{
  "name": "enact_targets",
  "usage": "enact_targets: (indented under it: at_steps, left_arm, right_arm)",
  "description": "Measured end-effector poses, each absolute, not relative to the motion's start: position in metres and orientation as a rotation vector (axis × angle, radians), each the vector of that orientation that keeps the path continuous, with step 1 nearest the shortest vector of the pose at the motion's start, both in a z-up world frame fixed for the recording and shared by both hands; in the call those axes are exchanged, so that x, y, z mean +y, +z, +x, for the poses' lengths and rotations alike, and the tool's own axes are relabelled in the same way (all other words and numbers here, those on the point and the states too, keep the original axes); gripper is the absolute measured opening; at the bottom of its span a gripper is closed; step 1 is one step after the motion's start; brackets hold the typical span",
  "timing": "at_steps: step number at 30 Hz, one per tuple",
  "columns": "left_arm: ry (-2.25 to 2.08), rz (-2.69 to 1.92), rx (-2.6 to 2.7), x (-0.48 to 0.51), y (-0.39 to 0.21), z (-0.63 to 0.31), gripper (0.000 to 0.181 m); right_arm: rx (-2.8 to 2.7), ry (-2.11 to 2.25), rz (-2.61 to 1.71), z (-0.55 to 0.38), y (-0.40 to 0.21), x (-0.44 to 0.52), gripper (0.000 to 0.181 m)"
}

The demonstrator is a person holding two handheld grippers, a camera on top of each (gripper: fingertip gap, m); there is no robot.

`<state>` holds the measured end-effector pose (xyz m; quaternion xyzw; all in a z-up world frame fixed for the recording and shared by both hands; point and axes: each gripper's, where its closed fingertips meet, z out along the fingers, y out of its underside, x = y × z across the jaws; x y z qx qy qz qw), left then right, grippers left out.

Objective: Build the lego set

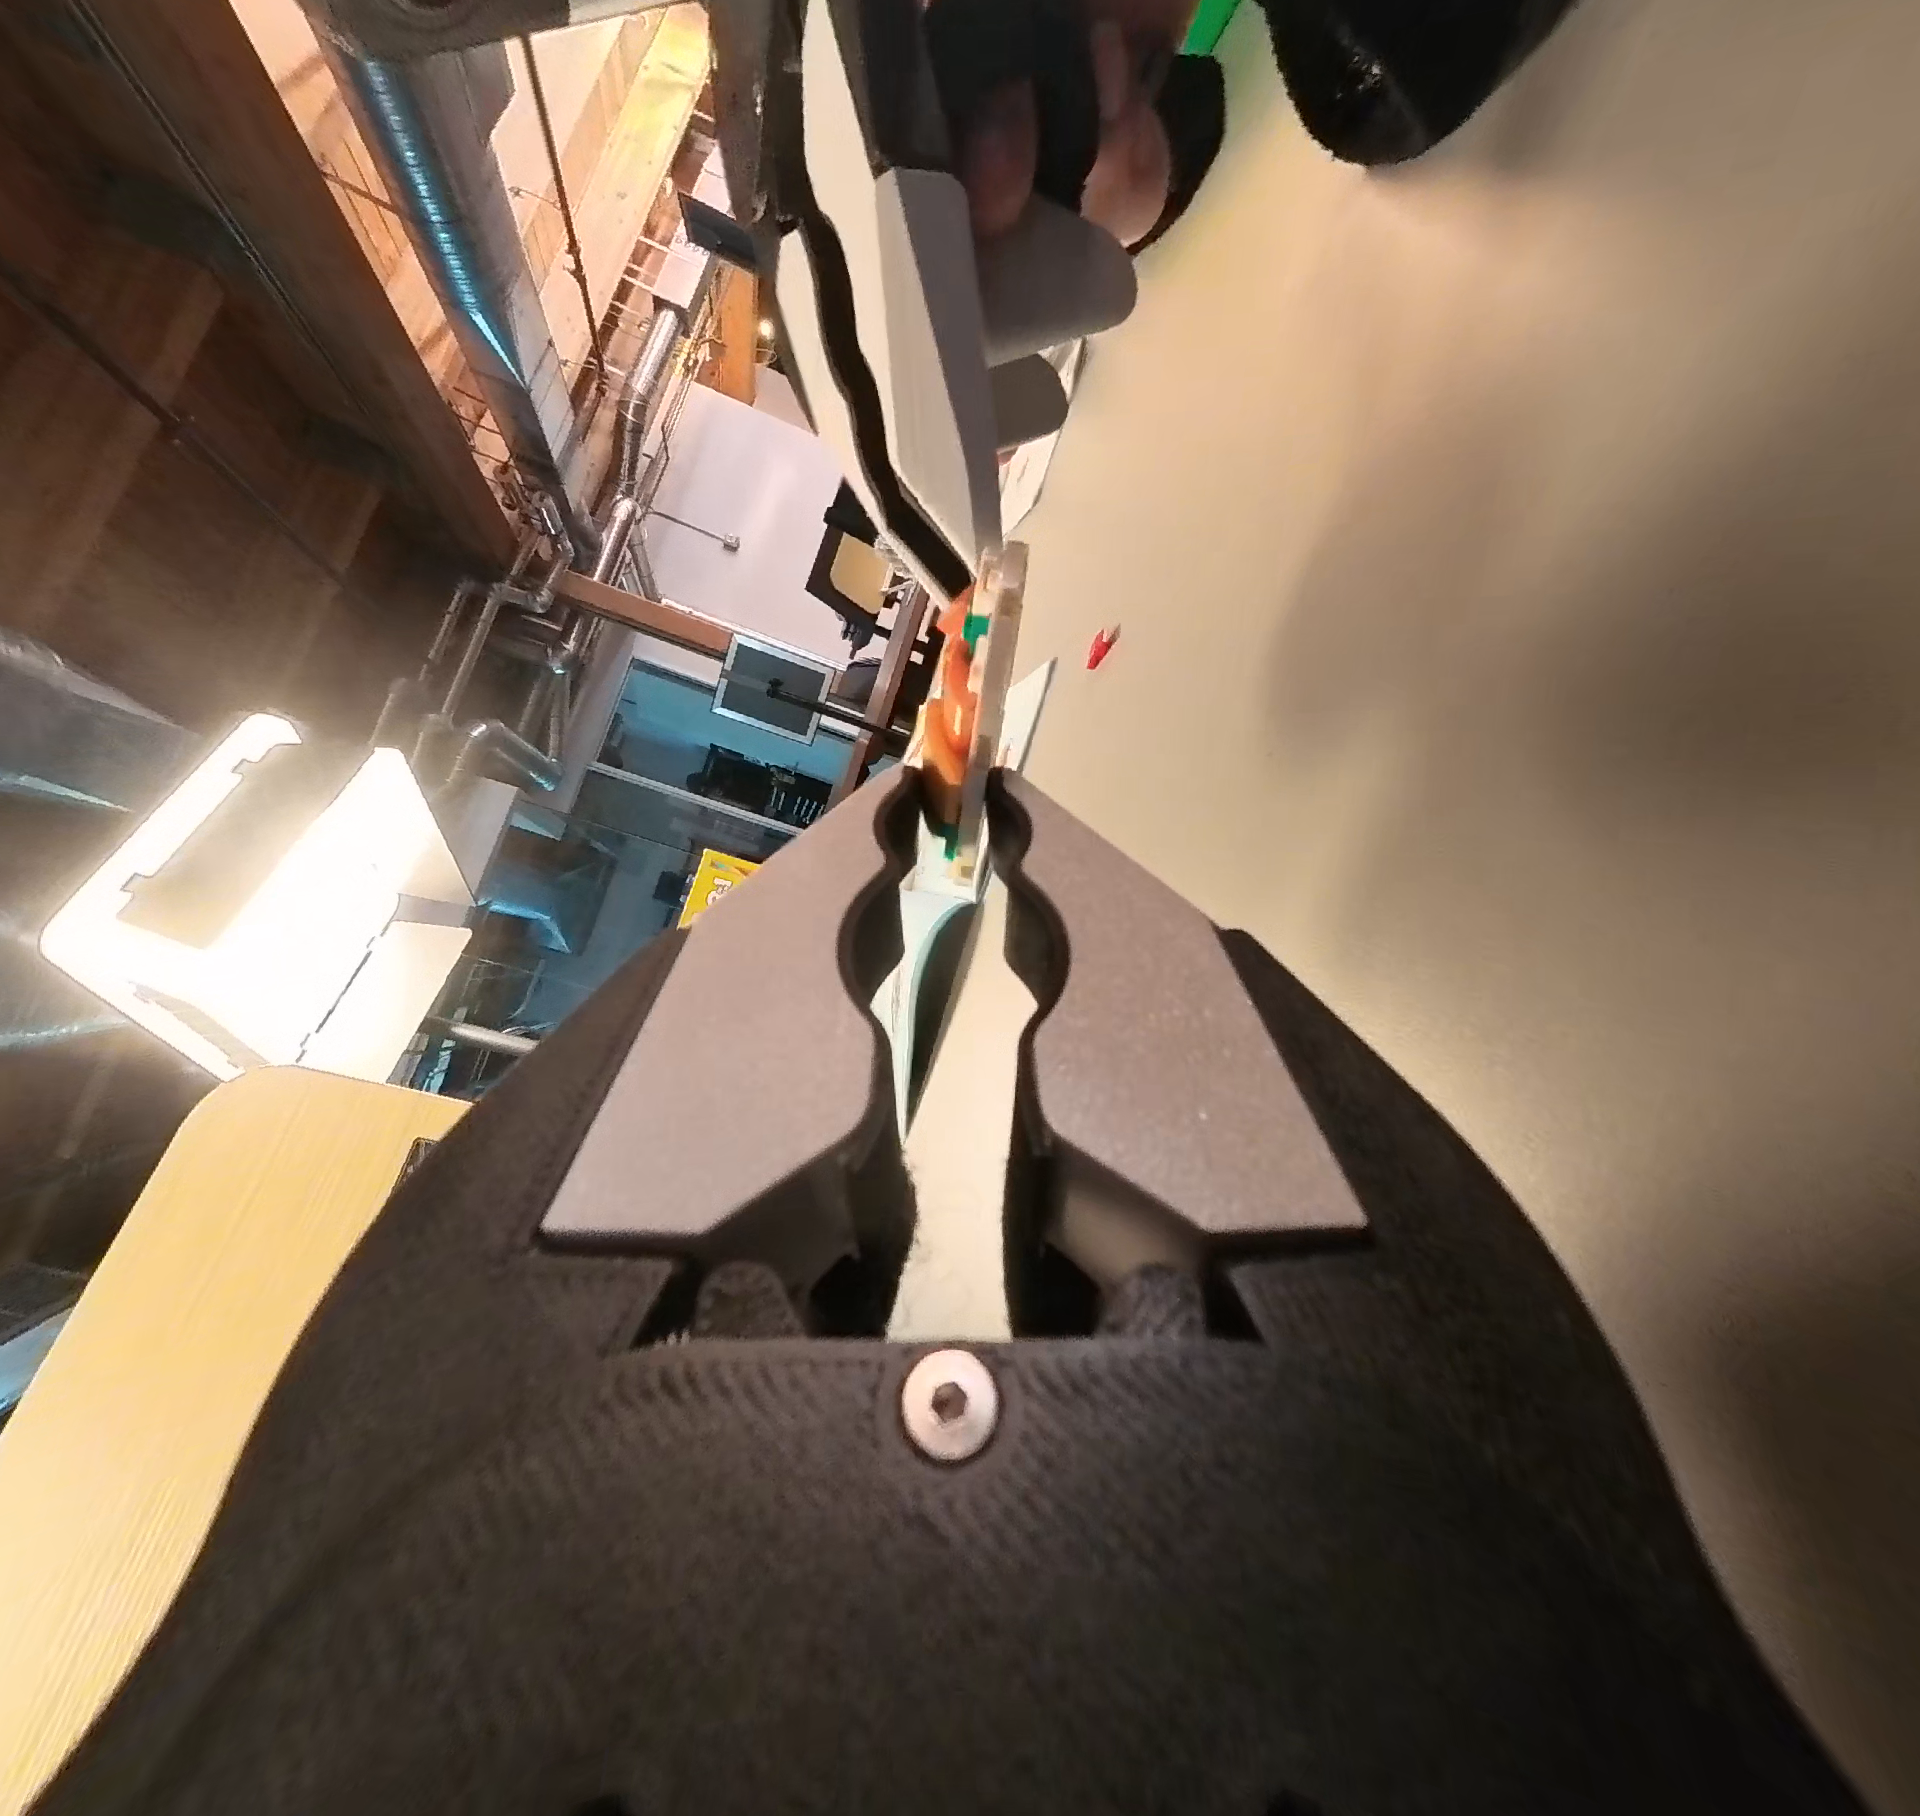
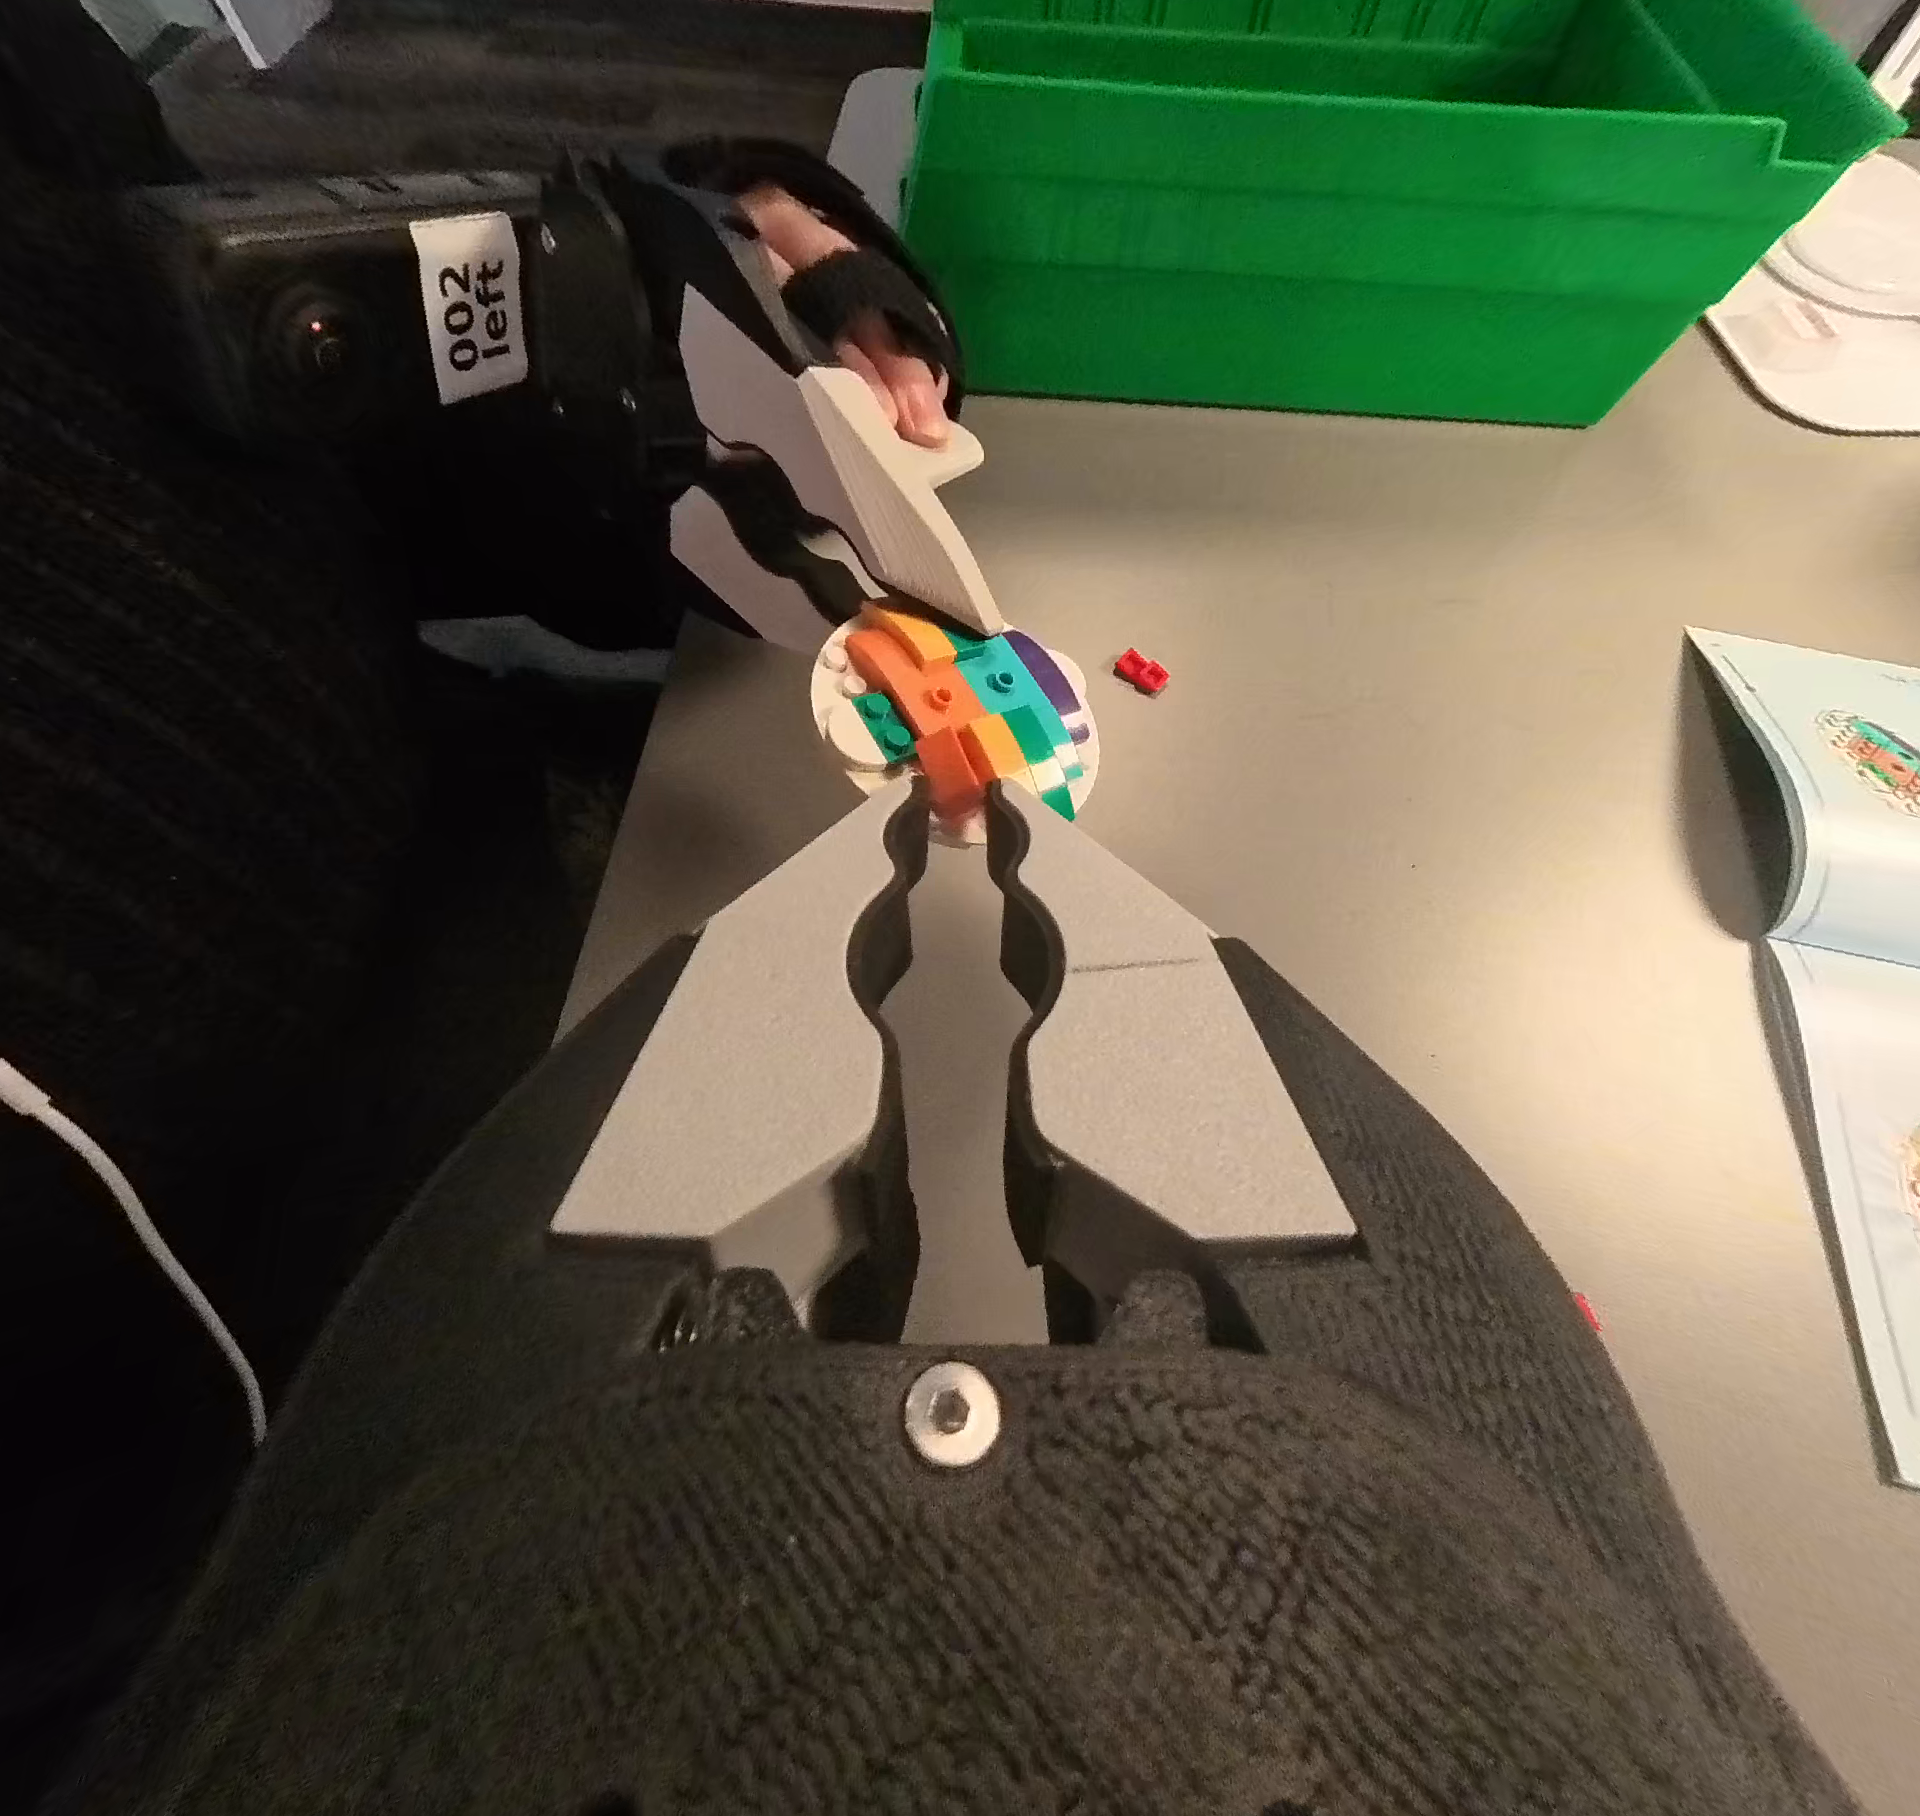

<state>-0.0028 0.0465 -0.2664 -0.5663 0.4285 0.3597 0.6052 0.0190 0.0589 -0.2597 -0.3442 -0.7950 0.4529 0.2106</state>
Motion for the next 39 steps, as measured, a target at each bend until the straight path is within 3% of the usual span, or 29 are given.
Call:
enact_targets:
  at_steps: [39]
  left_arm:
    - [0.833,-1.314,0.982,0.0470,-0.2664,-0.0032,0.012]
  right_arm:
    - [-2.227,1.146,-0.887,0.0216,-0.2575,0.0627,0.008]
